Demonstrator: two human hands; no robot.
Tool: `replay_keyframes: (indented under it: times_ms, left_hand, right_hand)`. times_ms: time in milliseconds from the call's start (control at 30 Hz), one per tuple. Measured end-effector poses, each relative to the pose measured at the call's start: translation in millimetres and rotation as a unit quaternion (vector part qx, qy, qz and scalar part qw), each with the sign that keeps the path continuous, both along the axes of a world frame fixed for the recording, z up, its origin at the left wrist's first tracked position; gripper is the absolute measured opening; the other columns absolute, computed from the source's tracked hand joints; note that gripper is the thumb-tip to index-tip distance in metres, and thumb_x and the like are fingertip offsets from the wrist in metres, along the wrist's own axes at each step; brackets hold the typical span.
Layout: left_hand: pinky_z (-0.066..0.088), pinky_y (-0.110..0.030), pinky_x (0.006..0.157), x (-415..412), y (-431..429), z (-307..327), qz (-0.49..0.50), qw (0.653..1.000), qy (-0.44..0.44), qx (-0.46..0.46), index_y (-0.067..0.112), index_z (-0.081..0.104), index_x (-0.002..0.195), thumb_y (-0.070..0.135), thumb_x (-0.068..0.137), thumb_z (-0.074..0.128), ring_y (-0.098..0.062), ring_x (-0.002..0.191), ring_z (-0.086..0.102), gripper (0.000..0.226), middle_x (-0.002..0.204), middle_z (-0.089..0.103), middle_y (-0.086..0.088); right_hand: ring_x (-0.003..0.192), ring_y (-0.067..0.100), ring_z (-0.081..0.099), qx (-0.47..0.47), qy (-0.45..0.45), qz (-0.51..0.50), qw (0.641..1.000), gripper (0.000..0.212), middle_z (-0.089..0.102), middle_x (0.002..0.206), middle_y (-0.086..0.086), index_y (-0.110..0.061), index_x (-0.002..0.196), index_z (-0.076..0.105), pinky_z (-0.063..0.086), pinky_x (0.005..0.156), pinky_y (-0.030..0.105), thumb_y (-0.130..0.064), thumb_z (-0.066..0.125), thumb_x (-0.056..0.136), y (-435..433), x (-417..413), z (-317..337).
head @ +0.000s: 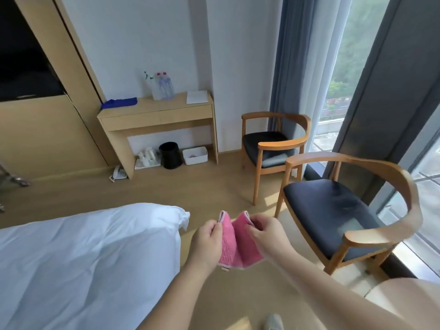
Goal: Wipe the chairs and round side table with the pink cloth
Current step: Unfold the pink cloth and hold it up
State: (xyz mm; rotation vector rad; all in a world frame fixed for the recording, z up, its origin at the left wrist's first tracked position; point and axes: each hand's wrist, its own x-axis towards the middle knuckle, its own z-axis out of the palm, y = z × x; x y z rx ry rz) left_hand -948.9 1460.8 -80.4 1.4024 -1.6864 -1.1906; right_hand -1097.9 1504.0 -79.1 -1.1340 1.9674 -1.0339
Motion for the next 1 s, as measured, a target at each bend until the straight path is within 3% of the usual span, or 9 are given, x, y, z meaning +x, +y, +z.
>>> replay_keyframes:
  times_ms: [133,200,300,500,600,667,767,867,1000]
  left_hand:
    - [0.026,-0.03,0.054,-27,-81,-14,0.063,0.998,-0.013,-0.014,0.017,0.037,0.063,0.019,0.097,0.041,-0.011,0.053,0.032,0.034,0.057,0.034,0.008]
    - [0.028,-0.03,0.055,-47,-126,-20,0.086,0.996,-0.017,-0.006,0.02,0.043,0.063,0.027,0.097,0.044,-0.013,0.055,0.036,0.034,0.055,0.036,0.01]
    - [0.029,-0.03,0.054,-81,-187,-20,0.083,0.996,-0.038,0.002,0.019,0.046,0.066,0.035,0.094,0.051,-0.013,0.055,0.038,0.033,0.055,0.039,0.011]
    - [0.033,-0.032,0.056,-128,-301,-19,0.094,0.992,-0.078,-0.038,0.004,0.057,0.082,0.024,0.094,0.052,-0.02,0.063,0.049,0.024,0.072,0.056,-0.014]
    - [0.028,-0.032,0.053,-139,-350,-16,0.104,0.99,-0.078,-0.045,0.0,0.052,0.076,0.023,0.095,0.05,-0.016,0.056,0.04,0.03,0.062,0.043,-0.006]
    - [0.024,-0.031,0.051,-143,-386,-15,0.113,0.99,-0.076,-0.046,0.001,0.045,0.071,0.024,0.096,0.049,-0.013,0.054,0.033,0.034,0.059,0.035,-0.001]
    - [0.026,-0.031,0.052,-145,-447,-23,0.115,0.99,-0.073,-0.036,0.0,0.05,0.076,0.03,0.096,0.047,-0.014,0.055,0.038,0.036,0.062,0.039,-0.003]
    - [0.03,-0.031,0.054,-142,-517,-33,0.114,0.993,-0.037,-0.015,0.003,0.056,0.081,0.031,0.095,0.046,-0.015,0.056,0.04,0.033,0.062,0.042,-0.001]
    - [0.035,-0.031,0.057,-134,-613,-30,0.088,0.996,0.0,0.007,0.015,0.061,0.085,0.032,0.097,0.045,-0.015,0.061,0.047,0.027,0.067,0.05,0.0]
  right_hand:
    - [0.076,0.015,0.059,-0.005,-0.014,0.013,1.0,0.015,0.07,0.09,0.007,-0.014,0.092,0.068,0.044,0.062,0.024,-0.02,0.054,0.094,-89,-39,-16]
    - [0.074,0.013,0.055,-0.007,-0.017,0.02,1.0,0.015,0.07,0.093,0.01,-0.011,0.094,0.068,0.04,0.058,0.02,-0.018,0.055,0.093,-134,-64,-19]
    - [0.079,0.017,0.061,0.003,-0.02,0.041,0.999,0.012,0.07,0.092,0.006,-0.015,0.094,0.069,0.045,0.064,0.024,-0.017,0.056,0.092,-200,-100,-16]
    - [0.08,0.016,0.061,0.016,0.017,0.078,0.997,0.014,0.067,0.088,0.003,-0.016,0.092,0.065,0.049,0.065,0.027,-0.014,0.051,0.092,-321,-162,-3]
    - [0.083,0.021,0.062,0.018,0.04,0.084,0.995,0.011,0.067,0.086,0.004,-0.014,0.09,0.062,0.052,0.073,0.037,-0.018,0.052,0.092,-377,-182,0]
    - [0.083,0.02,0.062,0.02,0.047,0.083,0.995,0.011,0.066,0.085,0.002,-0.015,0.09,0.062,0.052,0.073,0.036,-0.021,0.053,0.093,-415,-192,1]
    - [0.087,0.012,0.061,0.014,0.051,0.079,0.995,0.008,0.066,0.092,-0.008,-0.024,0.098,0.063,0.05,0.071,0.027,-0.025,0.055,0.095,-475,-203,-1]
    - [0.096,0.011,0.059,-0.003,0.053,0.059,0.997,0.02,0.061,0.103,-0.012,-0.026,0.114,0.055,0.046,0.072,0.022,-0.027,0.061,0.094,-539,-203,-7]
    - [0.094,0.01,0.058,-0.021,0.056,0.02,0.998,0.023,0.058,0.103,-0.01,-0.026,0.111,0.052,0.05,0.076,0.023,-0.029,0.064,0.092,-629,-190,-10]
